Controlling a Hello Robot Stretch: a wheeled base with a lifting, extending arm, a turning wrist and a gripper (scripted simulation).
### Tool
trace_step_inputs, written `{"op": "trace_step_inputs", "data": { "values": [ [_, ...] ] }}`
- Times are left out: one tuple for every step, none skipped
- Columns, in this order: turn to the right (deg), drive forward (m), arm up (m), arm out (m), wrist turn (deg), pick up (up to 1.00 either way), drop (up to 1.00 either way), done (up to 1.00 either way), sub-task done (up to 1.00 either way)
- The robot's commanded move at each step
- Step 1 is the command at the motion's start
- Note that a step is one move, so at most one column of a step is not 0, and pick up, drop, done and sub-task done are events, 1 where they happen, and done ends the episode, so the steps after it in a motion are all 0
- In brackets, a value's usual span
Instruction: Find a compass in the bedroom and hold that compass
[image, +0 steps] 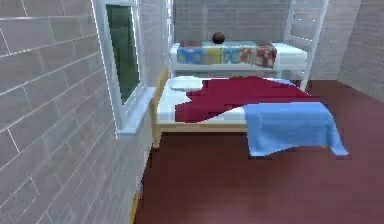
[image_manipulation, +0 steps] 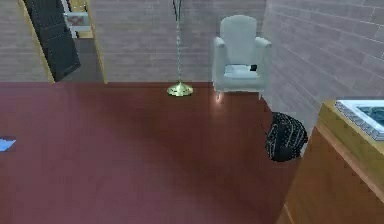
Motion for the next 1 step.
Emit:
{"op": "trace_step_inputs", "data": {
  "values": [
    [45.0, 0.00, 0.00, 0.00, 0.0, 0.00, 0.00, 0.00, 0.00]
  ]
}}
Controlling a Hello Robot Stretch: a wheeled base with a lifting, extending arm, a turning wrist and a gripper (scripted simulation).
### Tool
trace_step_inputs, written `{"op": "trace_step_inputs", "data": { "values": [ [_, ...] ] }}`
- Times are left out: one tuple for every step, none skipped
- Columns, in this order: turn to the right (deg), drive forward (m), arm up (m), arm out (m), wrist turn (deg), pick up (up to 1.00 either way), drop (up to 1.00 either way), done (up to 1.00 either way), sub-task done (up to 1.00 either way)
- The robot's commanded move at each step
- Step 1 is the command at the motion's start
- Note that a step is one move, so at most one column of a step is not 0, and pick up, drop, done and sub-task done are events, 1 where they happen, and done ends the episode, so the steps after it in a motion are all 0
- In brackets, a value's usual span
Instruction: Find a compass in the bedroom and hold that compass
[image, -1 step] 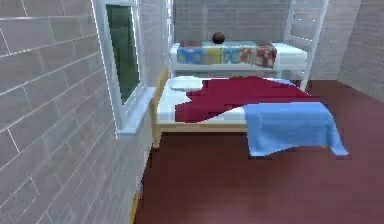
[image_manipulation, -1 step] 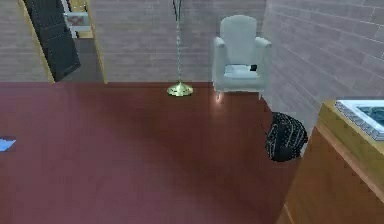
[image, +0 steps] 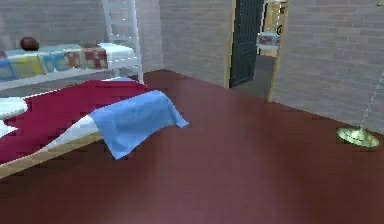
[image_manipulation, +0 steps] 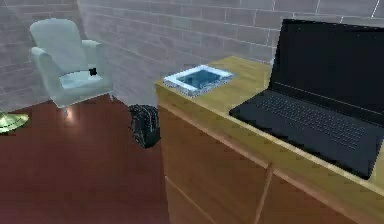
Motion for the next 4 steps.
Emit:
{"op": "trace_step_inputs", "data": {
  "values": [
    [15.0, 0.00, 0.00, 0.00, 0.0, 0.00, 0.00, 0.00, 0.00],
    [0.0, 1.00, 0.00, 0.00, 0.0, 0.00, 0.00, 0.00, 0.00],
    [0.0, 1.00, 0.00, 0.00, 0.0, 0.00, 0.00, 0.00, 0.00],
    [0.0, 1.00, 0.00, 0.00, 0.0, 0.00, 0.00, 0.00, 0.00]
  ]
}}
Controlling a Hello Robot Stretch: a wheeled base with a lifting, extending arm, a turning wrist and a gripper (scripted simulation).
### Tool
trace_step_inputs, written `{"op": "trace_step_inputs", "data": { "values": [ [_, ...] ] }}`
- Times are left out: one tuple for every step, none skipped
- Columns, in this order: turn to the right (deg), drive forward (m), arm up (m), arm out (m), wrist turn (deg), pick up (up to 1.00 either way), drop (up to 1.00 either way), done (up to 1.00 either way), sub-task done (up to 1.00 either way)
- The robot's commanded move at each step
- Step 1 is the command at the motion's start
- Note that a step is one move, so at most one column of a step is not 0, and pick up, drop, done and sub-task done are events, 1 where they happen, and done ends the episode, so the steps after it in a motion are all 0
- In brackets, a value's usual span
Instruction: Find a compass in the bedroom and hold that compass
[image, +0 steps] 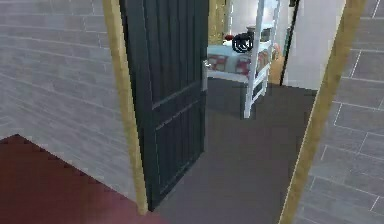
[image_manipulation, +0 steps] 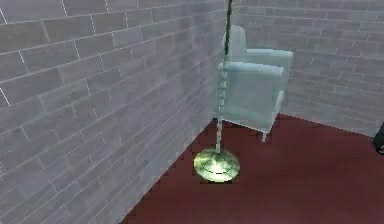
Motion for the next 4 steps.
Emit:
{"op": "trace_step_inputs", "data": {
  "values": [
    [0.0, 0.70, 0.00, 0.00, 0.0, 0.00, 0.00, 0.00, 0.00],
    [39.0, 0.00, 0.00, 0.00, 0.0, 0.00, 0.00, 0.00, 0.00],
    [0.0, 1.00, 0.00, 0.00, 0.0, 0.00, 0.00, 0.00, 0.00],
    [0.0, 0.30, 0.00, 0.00, 0.0, 0.00, 0.00, 0.00, 0.00]
  ]
}}
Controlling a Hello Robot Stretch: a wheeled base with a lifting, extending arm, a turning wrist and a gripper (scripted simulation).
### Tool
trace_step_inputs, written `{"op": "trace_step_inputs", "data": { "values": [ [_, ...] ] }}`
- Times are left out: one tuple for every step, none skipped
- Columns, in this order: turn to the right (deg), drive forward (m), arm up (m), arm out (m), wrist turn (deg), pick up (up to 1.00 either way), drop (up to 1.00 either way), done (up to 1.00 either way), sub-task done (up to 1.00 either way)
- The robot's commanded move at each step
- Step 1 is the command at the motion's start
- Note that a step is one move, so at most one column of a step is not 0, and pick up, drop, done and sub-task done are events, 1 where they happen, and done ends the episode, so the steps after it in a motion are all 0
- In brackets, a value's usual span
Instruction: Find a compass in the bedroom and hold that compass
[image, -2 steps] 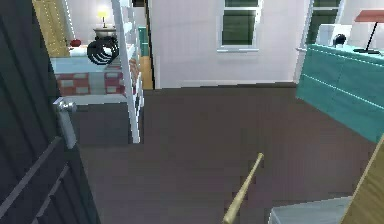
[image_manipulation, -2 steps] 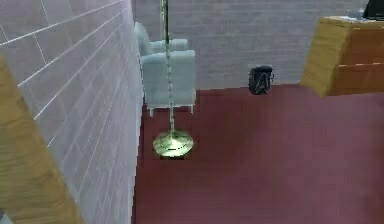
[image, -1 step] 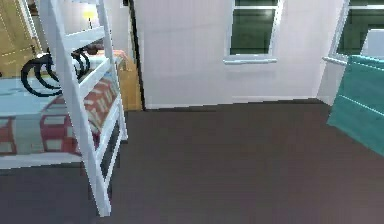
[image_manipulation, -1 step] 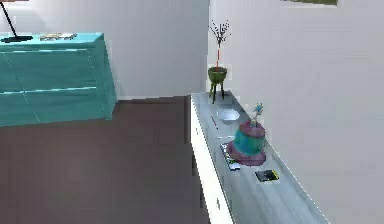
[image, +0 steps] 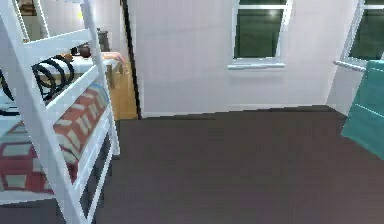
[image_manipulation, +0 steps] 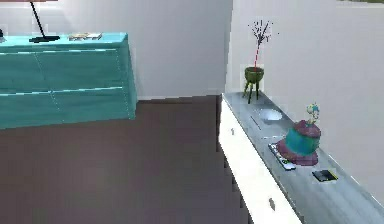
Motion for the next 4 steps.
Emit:
{"op": "trace_step_inputs", "data": {
  "values": [
    [-21.0, 0.00, 0.00, 0.00, 0.0, 0.00, 0.00, 0.00, 0.00],
    [0.0, 0.60, 0.00, 0.00, 0.0, 0.00, 0.00, 0.00, 0.00],
    [9.0, 0.00, 0.00, 0.00, 0.0, 0.00, 0.00, 0.00, 0.00],
    [0.0, 1.00, 0.00, 0.00, 0.0, 0.00, 0.00, 0.00, 0.00]
  ]
}}
